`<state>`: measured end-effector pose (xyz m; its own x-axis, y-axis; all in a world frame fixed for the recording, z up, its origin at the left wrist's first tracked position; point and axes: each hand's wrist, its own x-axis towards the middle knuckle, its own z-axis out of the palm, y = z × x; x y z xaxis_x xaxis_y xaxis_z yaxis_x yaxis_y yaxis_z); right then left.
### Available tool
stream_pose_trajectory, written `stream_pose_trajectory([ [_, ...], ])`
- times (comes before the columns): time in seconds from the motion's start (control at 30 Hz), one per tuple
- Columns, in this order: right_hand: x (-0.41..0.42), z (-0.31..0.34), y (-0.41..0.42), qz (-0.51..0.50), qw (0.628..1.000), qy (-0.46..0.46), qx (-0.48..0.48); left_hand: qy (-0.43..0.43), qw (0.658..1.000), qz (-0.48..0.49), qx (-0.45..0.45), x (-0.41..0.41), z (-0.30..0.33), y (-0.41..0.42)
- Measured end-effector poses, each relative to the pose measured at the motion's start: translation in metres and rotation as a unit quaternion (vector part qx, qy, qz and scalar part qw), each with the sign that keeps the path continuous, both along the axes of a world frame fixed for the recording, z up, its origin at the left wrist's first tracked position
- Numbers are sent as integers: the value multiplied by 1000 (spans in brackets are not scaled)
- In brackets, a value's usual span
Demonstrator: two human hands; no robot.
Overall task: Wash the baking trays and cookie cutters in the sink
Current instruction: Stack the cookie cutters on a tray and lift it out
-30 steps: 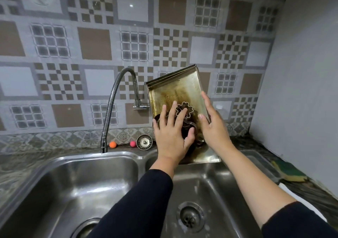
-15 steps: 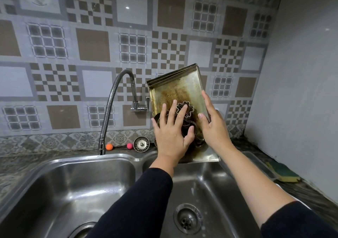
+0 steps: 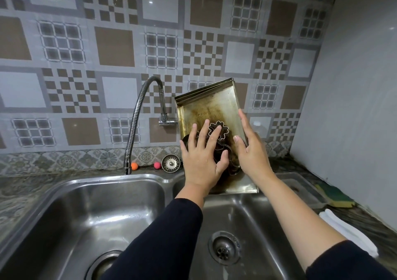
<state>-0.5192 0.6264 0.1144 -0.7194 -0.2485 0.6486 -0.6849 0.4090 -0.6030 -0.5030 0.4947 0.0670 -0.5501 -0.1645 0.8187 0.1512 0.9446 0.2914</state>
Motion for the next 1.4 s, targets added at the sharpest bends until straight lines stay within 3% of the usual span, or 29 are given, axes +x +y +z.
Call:
stream_pose_trajectory([
  [0.17,22,-41,-4,11,993,-107,-39,-60,998,-11,-29,22,-37,-9],
  [0.37,63,-93,-7,-18,959,-274,-73,-246,968,-36,-31,66,-77,-12],
  [0.6,120,-100,-3,-3,912,-391,-126,-283,958,-28,-27,127,-68,-9],
  [0.77,170,-95,2,23,909,-403,-104,-251,961,50,107,188,-56,-27],
  [0.9,219,-94,-2,41,900,-424,-95,-313,921,108,206,259,-62,-51],
  [1.03,268,-92,-18,82,885,-449,-85,-357,877,95,307,327,-67,-67],
  [1.2,319,-84,-62,156,887,-433,-45,-334,854,118,382,398,-58,-97],
  [1.4,373,-77,-137,218,883,-416,-4,-297,854,149,400,467,-55,-166],
])
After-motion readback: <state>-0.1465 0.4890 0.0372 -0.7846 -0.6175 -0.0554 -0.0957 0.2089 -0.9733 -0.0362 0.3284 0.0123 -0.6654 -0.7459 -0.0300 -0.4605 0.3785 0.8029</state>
